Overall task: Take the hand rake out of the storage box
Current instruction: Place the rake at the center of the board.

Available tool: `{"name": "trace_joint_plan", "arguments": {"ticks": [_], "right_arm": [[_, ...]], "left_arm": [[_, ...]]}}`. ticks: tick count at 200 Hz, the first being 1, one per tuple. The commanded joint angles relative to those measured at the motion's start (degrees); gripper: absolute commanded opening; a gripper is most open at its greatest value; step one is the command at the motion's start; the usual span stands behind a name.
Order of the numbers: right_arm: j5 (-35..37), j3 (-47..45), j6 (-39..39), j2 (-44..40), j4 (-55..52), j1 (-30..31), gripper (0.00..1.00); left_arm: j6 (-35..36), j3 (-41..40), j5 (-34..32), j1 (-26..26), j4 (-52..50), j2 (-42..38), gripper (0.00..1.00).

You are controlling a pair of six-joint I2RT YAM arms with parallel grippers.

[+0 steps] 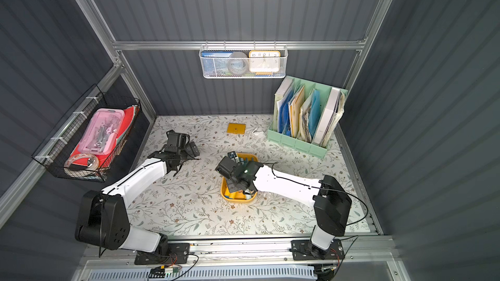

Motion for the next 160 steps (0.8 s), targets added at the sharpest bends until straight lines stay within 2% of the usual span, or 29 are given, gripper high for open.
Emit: {"name": "trace_joint_plan", "arguments": {"ticks": [1,32,60,160], "right_arm": [[0.94,-1.85,0.36,-3.51,2.86,-0.47,0.03],[2.48,-4.56,-0.23,-8.45,6.34,-1.2,0.02],[1.9,-6.01,-0.49,-12.74,6.53,-4.31,0.01],[-3.75,-20.04,-4.34,-27.37,2.86,-23.49,0.02]], "left_arm": [[-0.93,1.73,0.59,-0.61,0.25,1.06,0.99],[-1.11,2.26,0.68,-0.88,0.34,1.52,0.99],[-1.43,2.82,0.73,-1.06,0.38,2.15,0.99],[-1.46,4.36,0.52,-1.76,-0.36,3.39,0.99]]}}
